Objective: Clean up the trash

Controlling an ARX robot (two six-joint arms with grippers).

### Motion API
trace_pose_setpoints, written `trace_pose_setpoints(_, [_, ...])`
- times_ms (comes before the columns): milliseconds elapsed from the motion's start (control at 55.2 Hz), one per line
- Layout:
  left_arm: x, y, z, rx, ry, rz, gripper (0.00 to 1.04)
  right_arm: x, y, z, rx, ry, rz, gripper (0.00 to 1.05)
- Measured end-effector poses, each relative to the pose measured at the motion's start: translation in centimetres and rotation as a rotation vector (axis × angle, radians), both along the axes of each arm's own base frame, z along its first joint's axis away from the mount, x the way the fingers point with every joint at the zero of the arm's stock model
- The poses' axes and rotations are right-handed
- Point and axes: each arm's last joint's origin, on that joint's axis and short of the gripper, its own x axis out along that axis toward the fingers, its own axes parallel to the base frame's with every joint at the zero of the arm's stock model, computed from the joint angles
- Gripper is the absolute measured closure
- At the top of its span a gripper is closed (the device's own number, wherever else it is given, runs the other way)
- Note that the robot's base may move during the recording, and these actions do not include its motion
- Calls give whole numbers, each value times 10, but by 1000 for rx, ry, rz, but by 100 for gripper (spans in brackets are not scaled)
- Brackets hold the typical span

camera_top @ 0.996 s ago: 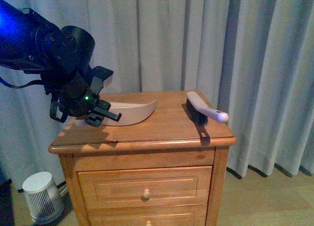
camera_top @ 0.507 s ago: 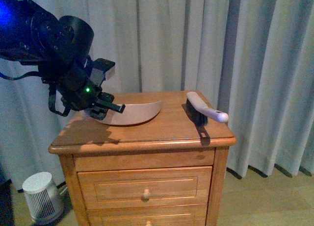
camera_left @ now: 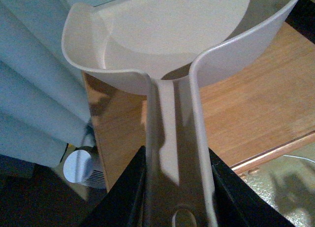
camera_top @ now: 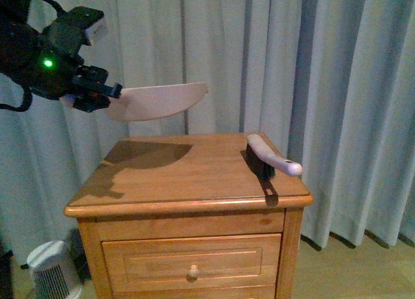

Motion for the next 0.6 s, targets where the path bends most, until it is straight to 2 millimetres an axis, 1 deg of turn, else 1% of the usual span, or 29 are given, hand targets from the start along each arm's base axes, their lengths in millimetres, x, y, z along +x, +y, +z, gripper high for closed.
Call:
trace_pose_setpoints(91, [-19, 9, 13, -22, -47, -24, 76, 0, 0, 0, 0, 0, 0, 7])
trace_pose_setpoints(145, [-34, 16, 23, -40, -76, -41, 76, 0, 0, 0, 0, 0, 0, 7])
trace_pose_setpoints(272, [-62, 29, 37, -55, -148, -58, 76, 0, 0, 0, 0, 0, 0, 7])
trace_pose_setpoints(417, [-96, 43, 48, -68, -208, -70, 76, 0, 0, 0, 0, 0, 0, 7])
trace_pose_setpoints(525, [-126, 51, 58, -88, -255, -91, 76, 0, 0, 0, 0, 0, 0, 7])
trace_pose_setpoints(544, [-129, 51, 59, -88, -260, -91, 76, 0, 0, 0, 0, 0, 0, 7])
trace_pose_setpoints(562, [-139, 53, 61, -100, -272, -98, 76, 0, 0, 0, 0, 0, 0, 7])
trace_pose_setpoints(598, [-147, 55, 63, -108, -280, -106, 76, 0, 0, 0, 0, 0, 0, 7])
